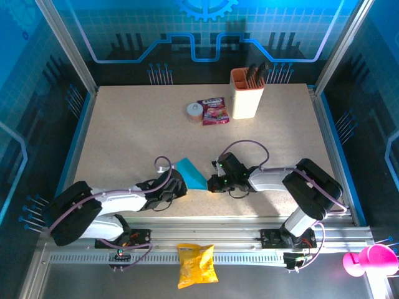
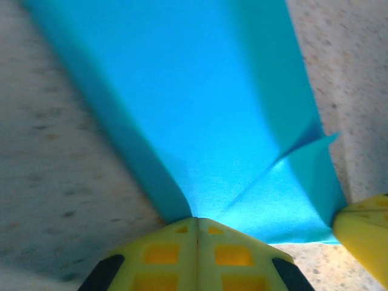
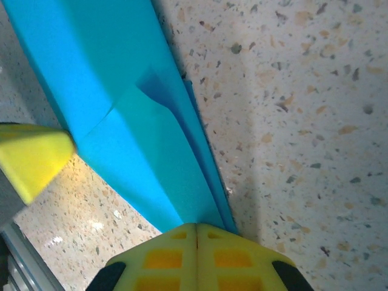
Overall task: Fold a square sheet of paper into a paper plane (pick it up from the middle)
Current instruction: Third fold the triangle at the center of the table.
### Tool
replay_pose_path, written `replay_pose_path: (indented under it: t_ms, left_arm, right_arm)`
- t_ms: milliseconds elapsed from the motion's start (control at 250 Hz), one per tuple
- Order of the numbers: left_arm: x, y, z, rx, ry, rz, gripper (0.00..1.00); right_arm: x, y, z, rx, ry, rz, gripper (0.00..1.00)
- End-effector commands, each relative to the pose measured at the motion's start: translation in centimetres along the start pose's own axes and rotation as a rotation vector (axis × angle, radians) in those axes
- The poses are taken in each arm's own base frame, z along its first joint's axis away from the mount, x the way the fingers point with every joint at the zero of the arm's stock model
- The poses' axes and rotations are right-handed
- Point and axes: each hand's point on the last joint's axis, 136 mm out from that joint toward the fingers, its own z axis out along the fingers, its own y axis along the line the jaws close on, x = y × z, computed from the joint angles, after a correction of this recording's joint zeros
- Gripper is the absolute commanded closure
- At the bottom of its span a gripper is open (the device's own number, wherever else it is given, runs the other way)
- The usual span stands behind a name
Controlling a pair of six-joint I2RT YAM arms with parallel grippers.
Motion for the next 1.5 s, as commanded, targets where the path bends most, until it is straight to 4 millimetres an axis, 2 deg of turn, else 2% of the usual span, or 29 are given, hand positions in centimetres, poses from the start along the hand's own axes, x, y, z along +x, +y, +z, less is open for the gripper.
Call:
replay_pose_path:
  t_ms: [0,160,288,439,643,735,883,1011,1146,1274,1498]
  left_arm:
    - [0.5,5.7,-1.5,-0.235,0.013,0.027,1.0]
    - [-1.9,0.5,-2.7,-0.08,-0.028,0.105,1.0]
    - [-2.7,-3.2,-3.0,0.025,-0.022,0.189,1.0]
    - [-2.3,-6.6,-2.0,0.133,0.027,0.282,1.0]
    - [-0.3,-8.9,0.4,0.221,0.14,0.373,1.0]
    - [0.8,-8.4,1.6,0.221,0.182,0.392,1.0]
    - [2.1,-5.8,3.0,0.157,0.218,0.375,1.0]
    - [2.7,-4.0,3.4,0.122,0.214,0.334,1.0]
    - [3.0,-3.2,3.2,0.112,0.208,0.311,1.0]
    - [2.9,-2.9,3.1,0.105,0.198,0.3,1.0]
    - [2.9,-2.6,3.0,0.093,0.195,0.304,1.0]
  right_arm:
    - [3.1,-6.2,-0.5,0.245,0.132,-0.026,1.0]
    - [1.8,-5.5,-0.8,0.251,0.137,-0.129,1.0]
    - [1.3,-5.0,-0.7,0.235,0.142,-0.162,1.0]
    - [1.1,-4.4,-0.7,0.212,0.136,-0.163,1.0]
    - [0.6,-3.3,-1.2,0.178,0.122,-0.145,1.0]
    - [0.2,-2.6,-1.5,0.162,0.109,-0.14,1.0]
    - [-0.4,-1.5,-2.4,0.136,0.085,-0.129,1.0]
    - [-1.1,-0.2,-3.6,0.094,0.03,-0.095,1.0]
    - [-1.6,1.1,-4.3,0.043,-0.029,-0.039,1.0]
    - [-1.3,1.9,-3.5,0.034,-0.054,0.014,1.0]
    - [-1.1,2.0,-1.2,0.06,-0.091,0.084,1.0]
